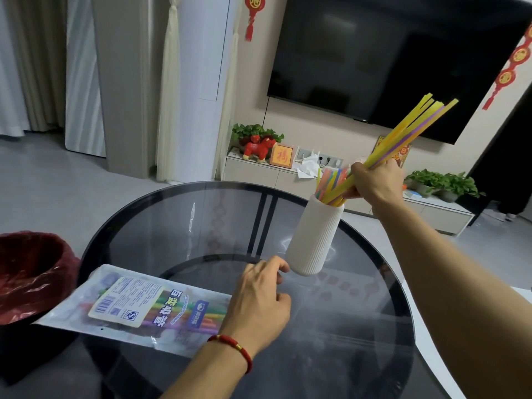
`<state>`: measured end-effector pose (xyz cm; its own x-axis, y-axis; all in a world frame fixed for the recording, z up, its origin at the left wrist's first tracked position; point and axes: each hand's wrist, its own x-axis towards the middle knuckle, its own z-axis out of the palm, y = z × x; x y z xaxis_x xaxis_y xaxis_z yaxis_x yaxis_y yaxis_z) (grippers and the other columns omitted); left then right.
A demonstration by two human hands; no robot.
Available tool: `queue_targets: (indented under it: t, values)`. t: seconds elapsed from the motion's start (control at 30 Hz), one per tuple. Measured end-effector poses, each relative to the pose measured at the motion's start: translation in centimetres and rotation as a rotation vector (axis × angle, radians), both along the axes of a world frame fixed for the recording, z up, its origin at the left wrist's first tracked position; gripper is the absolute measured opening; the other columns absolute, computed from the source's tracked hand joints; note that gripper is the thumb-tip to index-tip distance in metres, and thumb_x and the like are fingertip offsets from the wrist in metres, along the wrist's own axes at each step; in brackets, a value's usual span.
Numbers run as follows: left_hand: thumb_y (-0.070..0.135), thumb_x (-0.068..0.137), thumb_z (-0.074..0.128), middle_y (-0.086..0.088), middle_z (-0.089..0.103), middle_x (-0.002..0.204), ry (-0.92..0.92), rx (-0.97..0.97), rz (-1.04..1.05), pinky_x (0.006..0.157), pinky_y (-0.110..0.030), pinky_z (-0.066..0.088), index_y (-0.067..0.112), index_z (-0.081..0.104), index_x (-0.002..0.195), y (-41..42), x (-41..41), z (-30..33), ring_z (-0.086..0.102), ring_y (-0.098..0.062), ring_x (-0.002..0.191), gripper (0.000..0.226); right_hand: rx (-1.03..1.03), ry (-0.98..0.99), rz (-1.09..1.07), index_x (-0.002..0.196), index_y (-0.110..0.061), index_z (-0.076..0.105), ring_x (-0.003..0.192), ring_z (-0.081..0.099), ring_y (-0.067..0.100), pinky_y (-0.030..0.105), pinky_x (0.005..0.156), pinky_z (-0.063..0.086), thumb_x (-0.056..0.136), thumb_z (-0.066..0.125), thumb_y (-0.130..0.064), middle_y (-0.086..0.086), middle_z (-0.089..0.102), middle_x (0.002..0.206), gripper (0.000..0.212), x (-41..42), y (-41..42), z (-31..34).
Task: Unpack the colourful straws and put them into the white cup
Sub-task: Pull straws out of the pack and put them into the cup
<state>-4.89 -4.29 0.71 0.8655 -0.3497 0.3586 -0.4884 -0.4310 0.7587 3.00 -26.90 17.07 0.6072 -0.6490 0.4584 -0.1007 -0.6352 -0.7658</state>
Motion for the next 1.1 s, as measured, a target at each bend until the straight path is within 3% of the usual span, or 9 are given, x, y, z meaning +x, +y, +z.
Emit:
queue_targets:
  t: [0.17, 0.27, 0.4, 0.57, 0.63, 0.73, 0.87, 0.97, 1.1]
  values:
    - [0.010, 0.087, 0.057, 0.015, 0.052, 0.106, 0.003, 0.008, 0.005, 0.087, -0.025, 0.050, 0.035, 0.046, 0.114, 0.0, 0.1, 0.0, 0.048, -0.005, 0.106, 0.039, -0.158, -0.016, -0.025, 0.065, -0.005, 0.053, 0.050, 0.052, 0.025, 0.027, 0.045, 0.045, 0.085, 0.060, -0.018, 0.014, 0.059, 0.063, 0.024, 0.0, 0.9, -0.4]
    - [0.010, 0.087, 0.057, 0.014, 0.053, 0.107, 0.004, 0.011, 0.004, 0.086, -0.024, 0.049, 0.035, 0.046, 0.114, 0.0, 0.1, 0.0, 0.048, -0.005, 0.106, 0.039, -0.188, 0.014, 0.008, 0.062, -0.008, 0.050, 0.051, 0.057, 0.026, 0.031, 0.048, 0.050, 0.085, 0.059, -0.015, 0.005, 0.055, 0.052, 0.025, 0.3, 1.4, -0.2]
    - [0.009, 0.087, 0.057, 0.013, 0.053, 0.108, -0.003, 0.029, -0.001, 0.087, -0.025, 0.049, 0.033, 0.047, 0.116, 0.1, 0.1, 0.0, 0.047, -0.007, 0.107, 0.039, -0.158, -0.071, -0.103, 0.058, -0.011, 0.040, 0.045, 0.048, 0.012, 0.013, 0.031, 0.033, 0.090, 0.059, -0.012, 0.014, 0.058, 0.078, 0.038, 0.9, 1.5, -0.1]
    - [0.012, 0.087, 0.061, 0.011, 0.056, 0.112, 0.035, -0.013, -0.025, 0.086, -0.018, 0.041, 0.028, 0.050, 0.119, -1.0, 0.8, 0.4, 0.050, -0.007, 0.108, 0.038, -0.098, -0.049, -0.205, 0.082, -0.002, 0.055, 0.070, 0.054, 0.028, 0.024, 0.053, 0.039, 0.095, 0.060, -0.017, 0.015, 0.058, 0.090, 0.021, 0.8, 1.9, -0.8]
    - [0.018, 0.086, 0.068, 0.006, 0.057, 0.121, 0.092, -0.057, -0.055, 0.087, -0.018, 0.042, 0.022, 0.049, 0.128, -2.7, 2.1, 1.2, 0.054, -0.012, 0.114, 0.046, -0.091, -0.037, -0.171, 0.077, -0.003, 0.054, 0.067, 0.053, 0.030, 0.022, 0.054, 0.040, 0.095, 0.059, -0.016, 0.013, 0.057, 0.083, 0.023, 0.7, 2.1, -0.9]
    - [0.030, 0.081, 0.076, -0.005, 0.052, 0.132, 0.175, -0.086, -0.048, 0.090, -0.029, 0.046, 0.014, 0.040, 0.136, -6.6, 5.4, 3.6, 0.053, -0.024, 0.119, 0.069, -0.104, 0.018, -0.114, 0.065, -0.006, 0.050, 0.072, 0.058, 0.035, 0.035, 0.060, 0.045, 0.090, 0.059, -0.016, 0.012, 0.057, 0.069, 0.028, 0.4, 2.3, -0.9]
    - [0.044, 0.066, 0.083, -0.010, 0.049, 0.134, 0.246, -0.142, 0.033, 0.101, -0.049, 0.046, 0.013, 0.035, 0.135, -11.7, 9.6, 7.4, 0.051, -0.031, 0.122, 0.090, -0.190, 0.135, 0.048, 0.073, 0.003, 0.072, 0.069, 0.076, 0.036, 0.047, 0.070, 0.066, 0.083, 0.060, -0.019, 0.019, 0.075, 0.068, 0.027, 0.4, 2.0, -0.1]
    - [0.048, 0.063, 0.079, -0.003, 0.062, 0.116, 0.200, -0.127, 0.111, 0.090, -0.050, 0.053, 0.020, 0.050, 0.121, -12.9, 11.3, 7.8, 0.062, -0.027, 0.103, 0.070, -0.315, 0.145, 0.127, 0.074, 0.005, 0.072, 0.067, 0.075, 0.041, 0.051, 0.061, 0.065, 0.082, 0.068, -0.020, 0.022, 0.074, 0.069, 0.027, 0.8, 1.6, 0.0]
    - [0.059, 0.062, 0.075, 0.001, 0.069, 0.087, 0.093, -0.056, 0.147, 0.056, -0.024, 0.049, 0.023, 0.067, 0.097, -12.1, 12.2, 7.4, 0.064, -0.018, 0.074, 0.051, -0.384, 0.138, 0.146, 0.071, -0.001, 0.066, 0.070, 0.070, 0.041, 0.050, 0.063, 0.061, 0.089, 0.066, -0.038, 0.020, 0.069, 0.071, 0.041, 0.8, 1.3, -1.4]
